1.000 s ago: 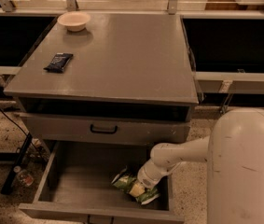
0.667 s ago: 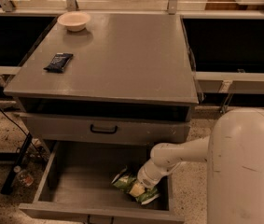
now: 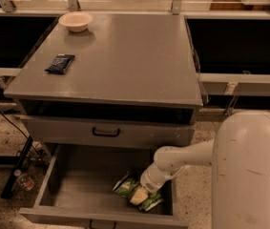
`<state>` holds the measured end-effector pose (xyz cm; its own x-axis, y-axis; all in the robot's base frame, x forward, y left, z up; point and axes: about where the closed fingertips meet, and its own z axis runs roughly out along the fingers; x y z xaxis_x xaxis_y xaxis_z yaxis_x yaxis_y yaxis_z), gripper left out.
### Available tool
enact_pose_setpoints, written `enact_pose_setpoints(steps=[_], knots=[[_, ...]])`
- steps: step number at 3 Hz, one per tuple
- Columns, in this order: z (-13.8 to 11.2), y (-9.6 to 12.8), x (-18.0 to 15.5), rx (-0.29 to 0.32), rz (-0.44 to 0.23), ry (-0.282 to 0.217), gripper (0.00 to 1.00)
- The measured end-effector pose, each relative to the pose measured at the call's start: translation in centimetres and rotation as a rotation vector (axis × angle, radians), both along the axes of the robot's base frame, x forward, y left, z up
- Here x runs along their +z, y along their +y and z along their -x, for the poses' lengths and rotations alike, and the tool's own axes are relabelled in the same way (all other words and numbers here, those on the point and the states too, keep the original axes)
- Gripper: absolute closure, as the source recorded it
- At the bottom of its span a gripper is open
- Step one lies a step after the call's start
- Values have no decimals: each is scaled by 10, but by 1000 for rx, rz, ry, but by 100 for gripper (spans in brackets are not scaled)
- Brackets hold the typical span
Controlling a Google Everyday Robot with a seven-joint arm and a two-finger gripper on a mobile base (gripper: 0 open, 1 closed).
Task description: Place green jalapeno chip bag into middle drawer
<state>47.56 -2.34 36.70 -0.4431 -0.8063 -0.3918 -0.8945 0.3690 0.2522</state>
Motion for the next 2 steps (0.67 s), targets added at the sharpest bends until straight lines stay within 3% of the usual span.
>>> enact_pose_setpoints(steps=[1,2], knots=[[0,0,0,0,0,0,0],[0,0,0,0,0,0,0]])
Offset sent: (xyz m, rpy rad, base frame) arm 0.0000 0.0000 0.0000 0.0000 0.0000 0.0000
